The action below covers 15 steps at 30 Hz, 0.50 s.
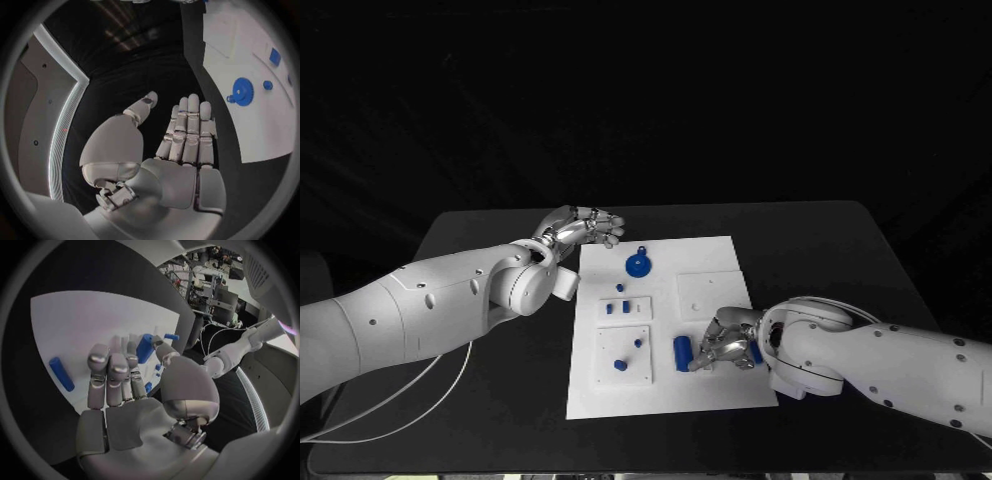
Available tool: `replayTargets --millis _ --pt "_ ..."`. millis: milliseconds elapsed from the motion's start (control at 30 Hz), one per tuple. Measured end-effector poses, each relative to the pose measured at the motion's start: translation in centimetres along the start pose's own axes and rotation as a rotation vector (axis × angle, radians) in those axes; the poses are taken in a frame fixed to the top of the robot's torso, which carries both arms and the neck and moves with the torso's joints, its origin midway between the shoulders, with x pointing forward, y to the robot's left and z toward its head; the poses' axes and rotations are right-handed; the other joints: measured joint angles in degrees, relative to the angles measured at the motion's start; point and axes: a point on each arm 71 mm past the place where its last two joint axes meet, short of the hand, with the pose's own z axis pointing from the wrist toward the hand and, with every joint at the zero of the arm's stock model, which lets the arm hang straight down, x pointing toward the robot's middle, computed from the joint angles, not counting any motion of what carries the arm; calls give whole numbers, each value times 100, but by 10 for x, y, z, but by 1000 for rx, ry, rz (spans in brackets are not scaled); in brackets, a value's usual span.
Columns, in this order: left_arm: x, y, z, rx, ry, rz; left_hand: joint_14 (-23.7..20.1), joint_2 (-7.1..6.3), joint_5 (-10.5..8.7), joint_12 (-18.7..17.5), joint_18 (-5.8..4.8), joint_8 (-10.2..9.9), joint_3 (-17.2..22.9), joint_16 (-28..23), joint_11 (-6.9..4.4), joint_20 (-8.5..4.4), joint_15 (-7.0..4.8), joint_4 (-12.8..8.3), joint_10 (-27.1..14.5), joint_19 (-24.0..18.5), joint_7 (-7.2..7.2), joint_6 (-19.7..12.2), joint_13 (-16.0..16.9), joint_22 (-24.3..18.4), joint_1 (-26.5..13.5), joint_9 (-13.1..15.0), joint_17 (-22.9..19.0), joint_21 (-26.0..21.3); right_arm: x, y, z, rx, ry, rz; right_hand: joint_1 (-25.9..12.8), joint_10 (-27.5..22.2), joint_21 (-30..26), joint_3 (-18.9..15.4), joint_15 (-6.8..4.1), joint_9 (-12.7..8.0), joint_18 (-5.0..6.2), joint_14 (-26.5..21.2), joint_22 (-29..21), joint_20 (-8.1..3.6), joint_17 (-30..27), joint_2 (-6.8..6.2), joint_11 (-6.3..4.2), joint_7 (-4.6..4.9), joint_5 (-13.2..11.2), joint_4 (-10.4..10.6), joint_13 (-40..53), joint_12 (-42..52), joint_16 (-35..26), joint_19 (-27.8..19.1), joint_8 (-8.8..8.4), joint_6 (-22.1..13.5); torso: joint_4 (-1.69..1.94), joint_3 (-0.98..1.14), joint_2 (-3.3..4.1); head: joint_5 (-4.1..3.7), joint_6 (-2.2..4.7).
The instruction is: Assemble the parts on the task board
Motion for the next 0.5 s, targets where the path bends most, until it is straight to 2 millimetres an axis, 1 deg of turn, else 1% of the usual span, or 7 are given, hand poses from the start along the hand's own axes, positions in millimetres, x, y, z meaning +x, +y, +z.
replayTargets --millis 133,267,300,333,400,433,500 --pt "0 0 0 0 1 0 0 0 0 0 -1 0 0 0 0 0 0 0 0 0 0 0 0 1 0 0 6 0 0 2 2 -1 -2 -6 23 40 0 232 -4 -14 0 8 0 33 8 23 1 0 0 40 6 -5 -19 34 0 39 1 0 0 -5 -4" --pt "0 0 0 0 1 0 0 0 0 0 -1 0 0 -23 0 0 0 0 0 0 1 1 0 6 0 0 6 -21 1 3 4 -2 -3 -8 -9 41 0 431 0 -24 1 19 0 34 16 54 1 8 0 62 23 -26 -20 35 -23 49 3 -3 1 -7 -13" --pt "0 0 0 -1 1 0 0 0 0 0 -2 0 0 -23 0 0 0 0 0 0 3 3 0 5 0 0 12 -21 1 3 4 -1 -4 -8 -49 41 0 481 0 -28 1 19 -1 43 16 95 0 8 0 101 23 -26 -20 43 -23 49 3 -3 1 -7 -13" --pt "0 0 0 -1 1 0 0 0 0 0 -2 0 0 -23 0 0 0 0 0 0 3 3 0 5 0 0 12 -21 1 2 4 1 -4 -8 -93 45 0 643 1 -33 6 20 -1 55 17 108 1 -5 0 173 32 -26 -20 55 -23 62 3 -3 1 -7 -14" --pt "0 0 0 -1 1 0 0 0 0 0 -2 0 0 -23 0 0 0 0 0 0 3 3 0 5 0 0 12 -21 1 1 5 4 -5 -8 -157 82 0 826 1 -36 7 21 -1 55 25 75 1 -1 0 255 46 -27 -19 55 -46 78 3 -3 1 -7 -17" --pt "0 0 0 -1 1 0 0 0 0 0 -3 0 -15 -23 0 0 0 15 0 0 3 3 0 5 0 0 12 -21 1 1 5 4 -5 -8 -199 82 0 936 1 -36 7 21 -1 55 25 91 1 -1 0 317 49 -27 -19 55 -46 80 3 -4 1 -7 -19" --pt "0 0 0 -1 1 0 0 15 0 0 -3 0 -15 -23 0 0 0 15 0 0 3 3 0 5 -15 -3 12 -21 1 2 5 3 -4 -9 -201 82 0 1137 2 -36 7 21 -1 55 33 93 1 2 -1 368 63 -49 -19 55 -46 94 3 -4 1 -7 -21"
